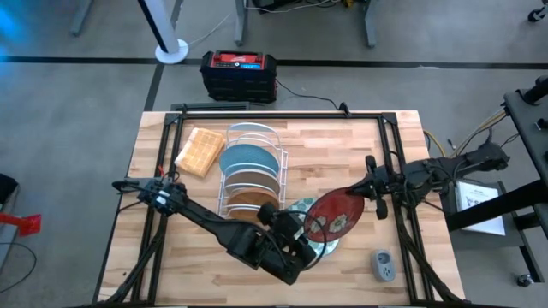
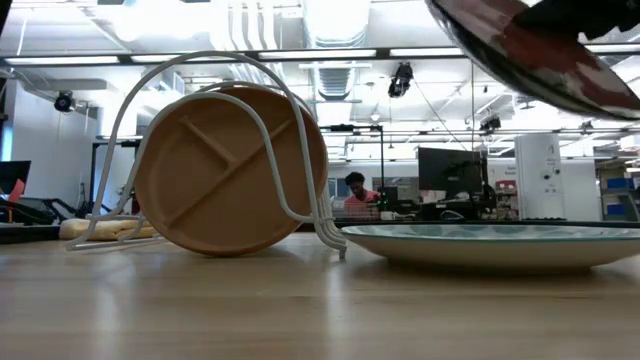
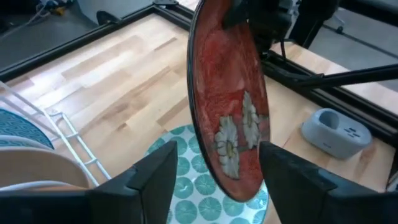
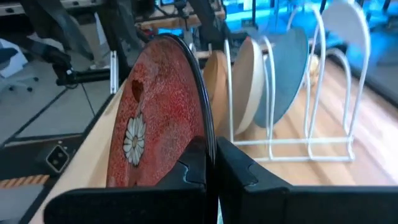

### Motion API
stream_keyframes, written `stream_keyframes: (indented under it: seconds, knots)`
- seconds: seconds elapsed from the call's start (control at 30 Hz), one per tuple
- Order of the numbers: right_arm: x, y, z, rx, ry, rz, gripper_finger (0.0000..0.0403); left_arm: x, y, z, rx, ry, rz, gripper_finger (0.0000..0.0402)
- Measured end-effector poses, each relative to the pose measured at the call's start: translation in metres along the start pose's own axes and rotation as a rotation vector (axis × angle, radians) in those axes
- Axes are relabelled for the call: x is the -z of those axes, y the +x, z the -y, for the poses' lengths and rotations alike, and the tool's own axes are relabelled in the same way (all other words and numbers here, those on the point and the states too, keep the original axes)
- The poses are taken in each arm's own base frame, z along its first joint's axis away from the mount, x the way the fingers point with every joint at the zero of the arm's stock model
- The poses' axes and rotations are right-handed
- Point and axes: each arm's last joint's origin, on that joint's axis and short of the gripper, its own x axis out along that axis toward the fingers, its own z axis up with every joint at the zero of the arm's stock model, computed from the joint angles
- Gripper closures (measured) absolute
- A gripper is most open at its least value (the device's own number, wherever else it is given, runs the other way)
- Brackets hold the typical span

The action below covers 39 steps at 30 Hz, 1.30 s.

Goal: Sort dishes
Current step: Put the red plate into the dishwasher rack

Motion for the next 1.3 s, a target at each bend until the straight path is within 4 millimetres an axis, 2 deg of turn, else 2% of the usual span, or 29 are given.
stream_keyframes:
  seconds: [0.27, 0.6, 0.87, 1.0, 1.23, 1.3]
  knots:
    - [-0.008, -0.004, -0.009, 0.008, -0.072, 0.066, 0.0403, -0.003, 0.002, 0.0, 0.015, -0.068, -0.002, 0.0161]
    - [-0.018, -0.006, -0.015, -0.019, -0.103, 0.179, 0.0403, -0.009, 0.006, 0.002, 0.03, -0.108, 0.024, 0.0161]
    - [-0.025, -0.001, -0.019, -0.035, -0.101, 0.256, 0.0403, -0.014, 0.01, 0.002, 0.005, -0.047, 0.1, 0.0174]
    - [-0.024, 0.006, -0.021, -0.039, -0.101, 0.247, 0.0403, -0.015, 0.01, 0.002, -0.031, -0.009, 0.145, 0.0216]
    - [-0.022, 0.018, -0.025, -0.024, -0.11, 0.224, 0.0403, -0.014, 0.01, 0.001, -0.056, 0.043, 0.164, 0.0366]
    - [-0.021, 0.021, -0.025, -0.016, -0.126, 0.219, 0.0403, -0.014, 0.01, 0.001, -0.069, 0.043, 0.178, 0.0385]
